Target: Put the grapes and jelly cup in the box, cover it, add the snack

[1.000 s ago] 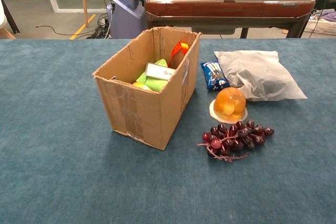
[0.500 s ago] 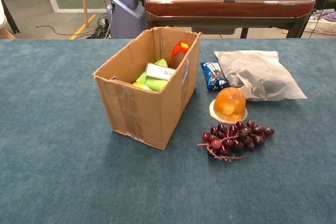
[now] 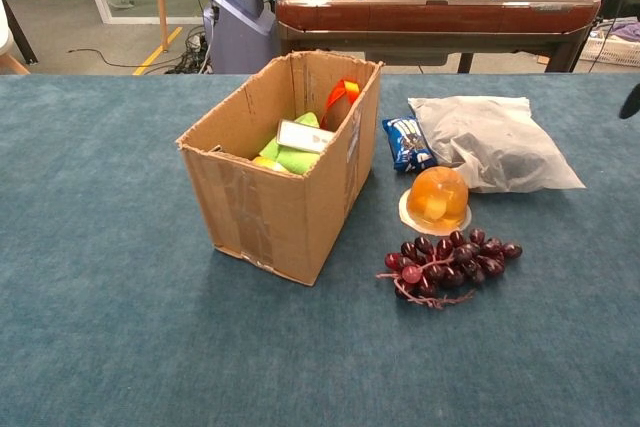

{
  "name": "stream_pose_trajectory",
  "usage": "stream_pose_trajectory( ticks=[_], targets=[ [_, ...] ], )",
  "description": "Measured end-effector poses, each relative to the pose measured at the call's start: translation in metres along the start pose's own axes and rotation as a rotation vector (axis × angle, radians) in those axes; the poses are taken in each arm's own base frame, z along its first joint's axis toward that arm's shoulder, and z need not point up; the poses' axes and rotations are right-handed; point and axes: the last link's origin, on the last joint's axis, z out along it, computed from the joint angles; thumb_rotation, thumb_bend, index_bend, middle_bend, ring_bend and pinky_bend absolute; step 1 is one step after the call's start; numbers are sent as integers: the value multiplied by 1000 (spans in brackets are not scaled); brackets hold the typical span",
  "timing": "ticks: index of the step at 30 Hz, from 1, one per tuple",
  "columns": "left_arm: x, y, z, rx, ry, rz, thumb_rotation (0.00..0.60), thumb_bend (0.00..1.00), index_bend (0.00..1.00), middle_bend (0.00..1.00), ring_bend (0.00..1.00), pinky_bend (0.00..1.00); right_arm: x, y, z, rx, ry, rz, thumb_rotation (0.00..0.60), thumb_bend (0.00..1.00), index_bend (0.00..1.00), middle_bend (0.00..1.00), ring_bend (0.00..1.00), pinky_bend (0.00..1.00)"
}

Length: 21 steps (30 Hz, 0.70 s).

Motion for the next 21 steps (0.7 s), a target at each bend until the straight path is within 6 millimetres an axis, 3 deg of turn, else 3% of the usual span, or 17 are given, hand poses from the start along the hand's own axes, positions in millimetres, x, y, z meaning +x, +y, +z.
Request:
stream_pose_trajectory(
  ticks=[6,9,21],
  targets=[
    [2,-6,2,26,12,2,600,225,393,355,294,450,-5,-30,23,84,-65,-5,600,0,319,912,972,991],
    [3,-9,3,39,21,5,600,225,396,359,295,450,-8,-43,30,112,-103,16,600,0,319,967,1000,1000],
    [5,-19,6,76,40,5,600,225,404,373,297,451,-26,-79,51,185,-200,36,600,0,319,994,1000,1000]
  ],
)
